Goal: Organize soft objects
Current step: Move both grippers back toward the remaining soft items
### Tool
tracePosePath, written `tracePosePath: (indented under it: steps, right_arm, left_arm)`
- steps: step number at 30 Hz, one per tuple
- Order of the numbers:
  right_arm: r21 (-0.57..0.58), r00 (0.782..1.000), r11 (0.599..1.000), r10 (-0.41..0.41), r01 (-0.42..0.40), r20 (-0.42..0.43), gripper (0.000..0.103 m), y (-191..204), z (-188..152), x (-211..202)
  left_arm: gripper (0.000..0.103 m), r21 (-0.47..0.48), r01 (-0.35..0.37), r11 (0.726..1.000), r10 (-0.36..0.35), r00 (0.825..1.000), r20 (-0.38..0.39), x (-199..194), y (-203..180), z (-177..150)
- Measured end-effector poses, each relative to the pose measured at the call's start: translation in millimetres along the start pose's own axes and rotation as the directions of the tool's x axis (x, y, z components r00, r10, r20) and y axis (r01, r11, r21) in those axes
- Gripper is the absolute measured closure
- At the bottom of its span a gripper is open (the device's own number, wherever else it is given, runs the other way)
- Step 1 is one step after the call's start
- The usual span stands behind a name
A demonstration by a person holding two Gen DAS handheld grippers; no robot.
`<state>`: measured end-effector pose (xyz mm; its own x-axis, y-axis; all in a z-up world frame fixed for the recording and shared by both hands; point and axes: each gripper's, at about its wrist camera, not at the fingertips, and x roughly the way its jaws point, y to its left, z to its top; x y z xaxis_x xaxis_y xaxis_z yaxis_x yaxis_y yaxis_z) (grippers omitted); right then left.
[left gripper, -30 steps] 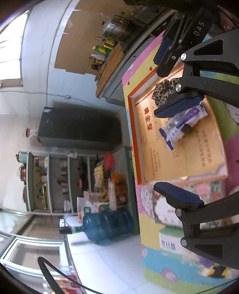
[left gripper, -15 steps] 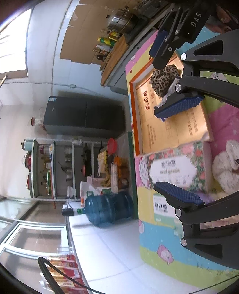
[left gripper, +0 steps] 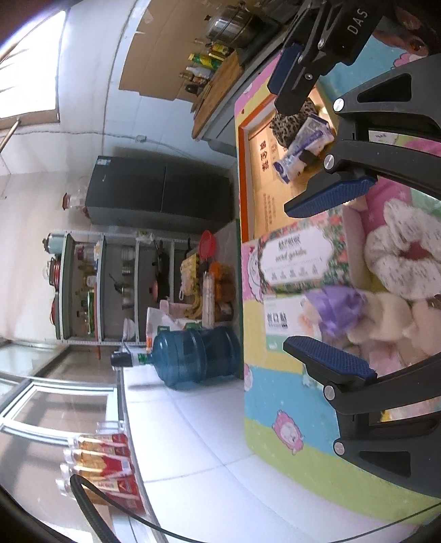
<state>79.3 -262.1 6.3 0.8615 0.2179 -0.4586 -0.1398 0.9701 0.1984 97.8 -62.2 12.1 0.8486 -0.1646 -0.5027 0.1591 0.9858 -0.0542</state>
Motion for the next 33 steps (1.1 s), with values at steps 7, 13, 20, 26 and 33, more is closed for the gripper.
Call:
tracePosePath:
  steps: [7, 13, 20, 26, 33]
  right_arm:
    - [-0.034, 1.0, 0.999, 0.014, -0.014, -0.008, 0.052, 23, -2, 1]
    - [-0.058, 1.0, 0.998, 0.025, -0.026, -0.017, 0.052, 40, -5, 1]
    - [-0.079, 0.999, 0.996, 0.035, -0.038, -0.033, 0.052, 57, -12, 3]
    - [-0.094, 0.997, 0.994, 0.046, -0.051, -0.055, 0.052, 70, -23, 6]
    - [-0.109, 0.994, 0.992, 0.058, -0.068, -0.095, 0.052, 84, -36, 18]
  left_arm:
    - [0.029, -0.028, -0.017, 0.999, 0.017, 1.0, -0.003, -10, 23, -8]
    - [0.029, -0.055, -0.036, 0.998, 0.036, 0.999, -0.001, -19, 43, -15]
    - [0.029, -0.081, -0.058, 0.995, 0.059, 0.998, 0.0, -28, 65, -28]
    - [0.029, -0.115, -0.061, 0.991, 0.062, 0.998, 0.003, -35, 84, -41]
    - [0.029, -0.131, -0.064, 0.989, 0.065, 0.998, -0.002, -39, 104, -55]
